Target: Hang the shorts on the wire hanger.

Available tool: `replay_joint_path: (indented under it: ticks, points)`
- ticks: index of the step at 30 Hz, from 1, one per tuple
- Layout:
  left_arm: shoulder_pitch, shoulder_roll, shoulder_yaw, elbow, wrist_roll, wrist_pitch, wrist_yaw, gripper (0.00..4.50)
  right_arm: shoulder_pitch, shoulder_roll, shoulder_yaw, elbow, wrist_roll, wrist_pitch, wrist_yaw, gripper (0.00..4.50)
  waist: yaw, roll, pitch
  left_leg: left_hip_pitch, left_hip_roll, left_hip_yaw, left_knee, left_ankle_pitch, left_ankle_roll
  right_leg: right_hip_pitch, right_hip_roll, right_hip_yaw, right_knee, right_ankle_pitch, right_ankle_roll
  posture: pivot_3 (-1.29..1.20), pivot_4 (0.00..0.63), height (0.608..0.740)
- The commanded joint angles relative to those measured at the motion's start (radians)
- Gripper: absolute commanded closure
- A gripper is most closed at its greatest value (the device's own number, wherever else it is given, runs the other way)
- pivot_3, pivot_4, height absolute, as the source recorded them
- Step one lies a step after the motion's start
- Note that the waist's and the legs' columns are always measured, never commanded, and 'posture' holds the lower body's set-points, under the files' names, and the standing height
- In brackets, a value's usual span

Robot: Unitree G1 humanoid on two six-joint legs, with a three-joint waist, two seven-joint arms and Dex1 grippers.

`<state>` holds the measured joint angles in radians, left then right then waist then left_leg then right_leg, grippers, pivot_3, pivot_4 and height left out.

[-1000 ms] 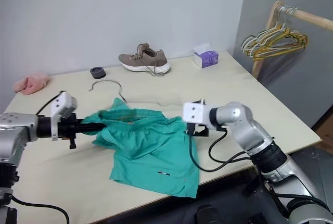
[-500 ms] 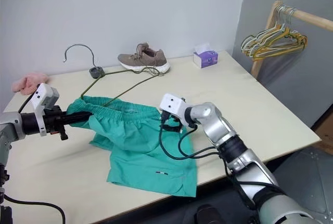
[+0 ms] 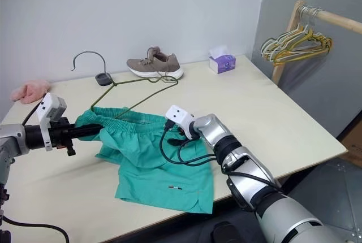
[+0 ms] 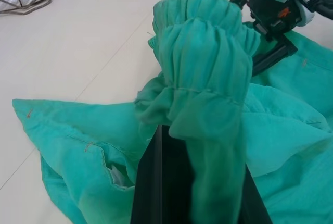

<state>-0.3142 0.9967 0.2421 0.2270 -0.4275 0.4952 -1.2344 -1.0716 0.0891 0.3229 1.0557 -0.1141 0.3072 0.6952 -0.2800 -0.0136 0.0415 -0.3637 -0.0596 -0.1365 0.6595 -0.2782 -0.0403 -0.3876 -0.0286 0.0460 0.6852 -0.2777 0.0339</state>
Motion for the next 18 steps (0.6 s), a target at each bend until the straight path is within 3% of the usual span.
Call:
replay_joint_path:
  ticks: [1,2,13,18]
  points:
    - [-0.006,0.013,0.036,-0.034,-0.022,-0.004,0.002,4.50,-0.040,0.028,-0.065,0.026,0.038,0.010,-0.018,0.42,0.000,0.000,0.000,0.000,0.000,0.000,0.000,0.000,0.000,0.000,0.000,0.000,0.000,0.000,0.000,-0.23,0.000,0.740]
    - [-0.005,0.013,0.036,-0.035,-0.023,-0.004,0.002,4.50,-0.040,0.034,-0.076,0.033,0.044,0.020,-0.019,0.59,0.000,0.000,0.000,0.000,0.000,0.000,0.000,0.000,0.000,0.000,0.000,0.000,0.000,0.000,0.000,-0.23,0.000,0.740]
    - [0.026,0.014,0.056,-0.074,-0.061,0.036,0.002,4.50,0.046,-0.019,-0.011,-0.010,-0.088,-0.119,-0.152,4.30,0.002,0.000,0.000,0.000,0.000,0.000,0.000,0.000,0.000,-0.001,0.000,0.000,0.001,0.000,0.000,-0.23,0.000,0.740]
    - [0.047,0.021,0.095,-0.118,-0.142,0.137,-0.001,4.50,0.122,-0.135,-0.042,-0.157,-0.084,-0.122,-0.165,4.45,0.003,0.000,0.000,0.000,0.000,0.000,0.001,0.000,0.000,0.000,0.000,0.000,0.001,0.000,0.000,-0.24,0.000,0.740]
